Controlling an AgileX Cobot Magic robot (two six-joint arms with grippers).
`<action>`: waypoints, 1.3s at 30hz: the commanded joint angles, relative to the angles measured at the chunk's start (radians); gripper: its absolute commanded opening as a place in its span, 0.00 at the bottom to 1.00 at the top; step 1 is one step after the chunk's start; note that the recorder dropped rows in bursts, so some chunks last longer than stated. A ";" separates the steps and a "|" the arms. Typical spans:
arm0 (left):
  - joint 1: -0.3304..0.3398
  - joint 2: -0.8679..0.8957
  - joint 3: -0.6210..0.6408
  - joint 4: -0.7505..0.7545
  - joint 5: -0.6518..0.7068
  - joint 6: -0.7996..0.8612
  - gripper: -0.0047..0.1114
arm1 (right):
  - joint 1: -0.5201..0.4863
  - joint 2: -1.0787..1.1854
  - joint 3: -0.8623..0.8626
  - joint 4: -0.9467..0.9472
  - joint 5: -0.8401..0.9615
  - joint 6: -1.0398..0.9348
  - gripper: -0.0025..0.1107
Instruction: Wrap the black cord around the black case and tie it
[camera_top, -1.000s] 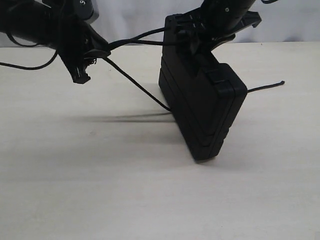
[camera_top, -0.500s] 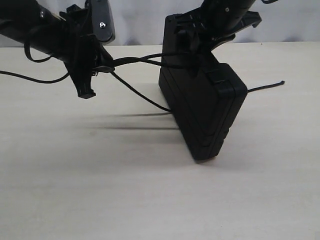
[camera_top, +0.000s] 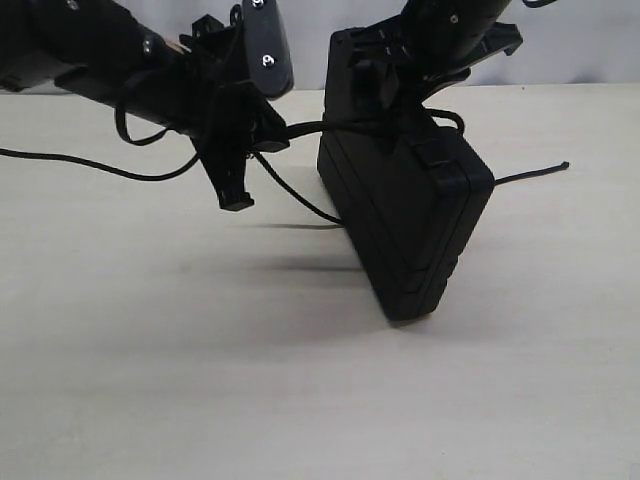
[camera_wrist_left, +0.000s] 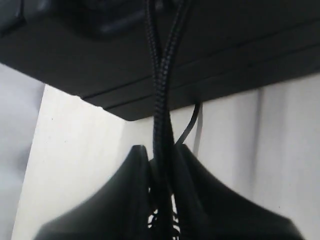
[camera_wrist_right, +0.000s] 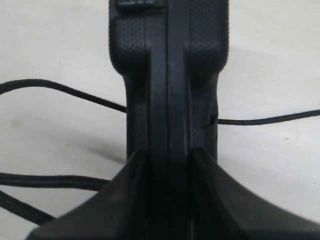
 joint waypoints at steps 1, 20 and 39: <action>-0.043 0.023 0.001 -0.015 -0.068 -0.001 0.04 | 0.001 -0.007 0.000 0.006 0.025 -0.004 0.06; -0.220 0.090 0.001 -0.015 -0.361 -0.001 0.04 | 0.001 -0.007 0.000 0.006 0.013 -0.004 0.06; -0.220 0.082 0.001 0.014 -0.388 -0.067 0.47 | 0.001 -0.007 0.000 0.006 0.015 -0.004 0.06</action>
